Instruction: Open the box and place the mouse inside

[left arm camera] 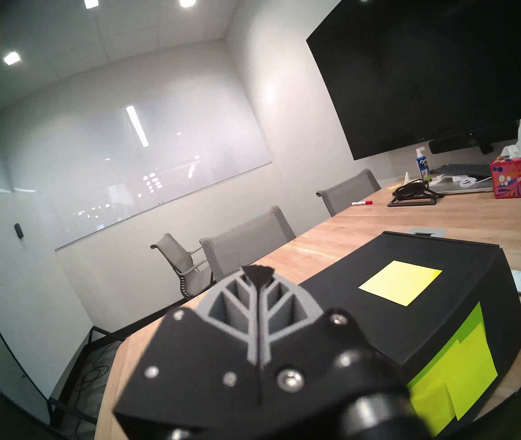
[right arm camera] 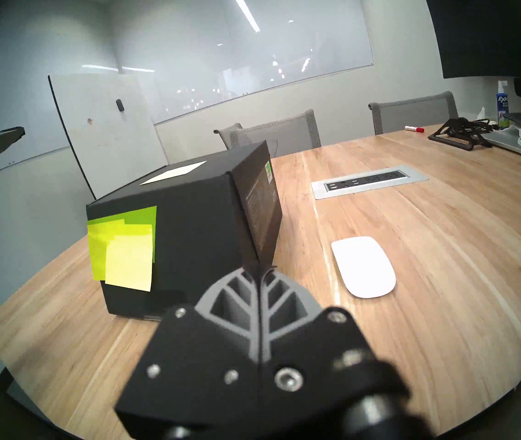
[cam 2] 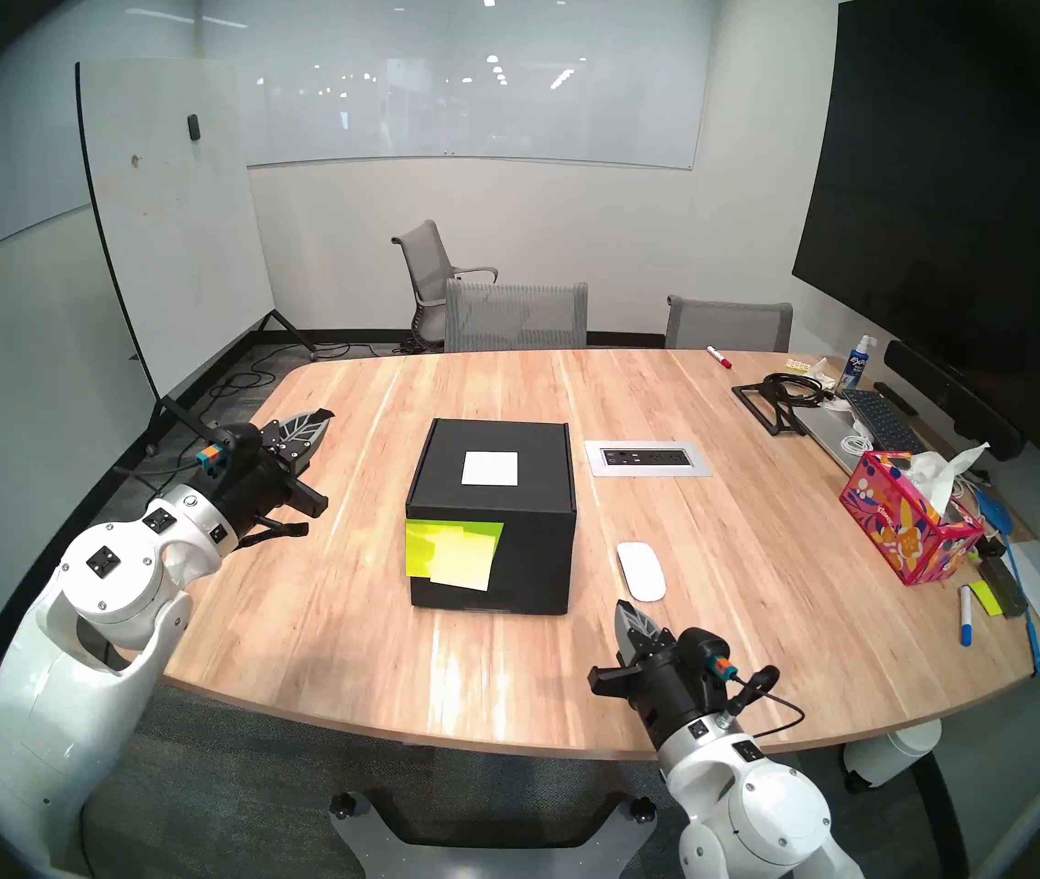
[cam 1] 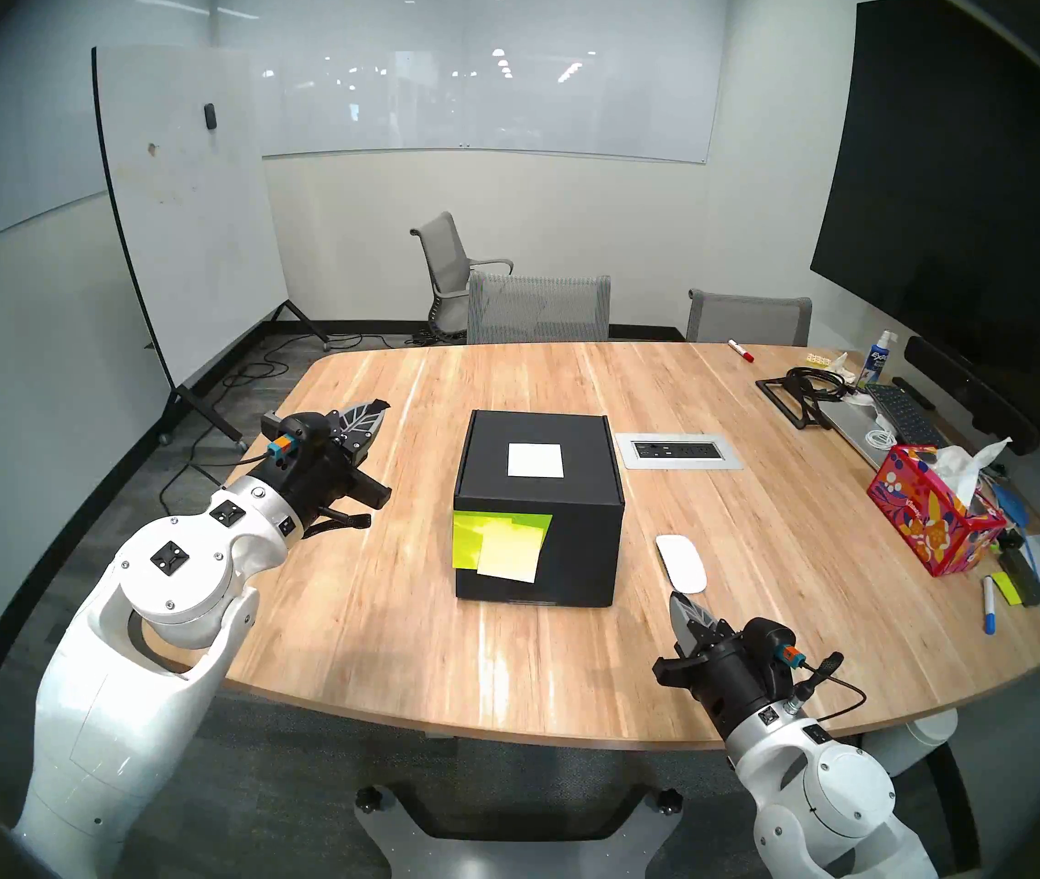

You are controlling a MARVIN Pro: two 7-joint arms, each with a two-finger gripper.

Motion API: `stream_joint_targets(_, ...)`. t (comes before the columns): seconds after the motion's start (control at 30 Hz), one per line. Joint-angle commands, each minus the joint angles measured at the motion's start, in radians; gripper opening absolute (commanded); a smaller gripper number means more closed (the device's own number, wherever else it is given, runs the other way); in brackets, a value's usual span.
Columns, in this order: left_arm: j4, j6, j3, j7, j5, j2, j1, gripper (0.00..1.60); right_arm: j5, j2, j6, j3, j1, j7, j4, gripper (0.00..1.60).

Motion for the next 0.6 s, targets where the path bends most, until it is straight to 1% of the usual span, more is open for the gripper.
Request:
stream_joint_targets(0.0, -0.044, 0.018, -0.001, 0.024, 0.026, 0.0, 0.009, 0.0, 0.02, 0.007, 0.003, 0.034, -0.012, 0.006, -0.007, 0.0)
stream_joint_targets(0.2, -0.033, 0.008, 0.008, 0.021, 0.049, 0.012, 0.013, 0.0, 0.032, 0.01, -0.002, 0.049, -0.006, 0.021, 0.014, 0.0)
stream_joint_targets(0.4, -0.001, 0.007, 0.006, -0.011, 0.036, 0.03, 0.001, 0.0, 0.037, 0.013, -0.005, 0.053, 0.008, 0.032, 0.03, 0.0)
stream_joint_targets(0.57, 0.039, -0.026, 0.003, -0.027, 0.047, 0.038, 0.004, 0.0, 0.039, 0.013, -0.007, 0.053, 0.016, 0.038, 0.035, 0.0)
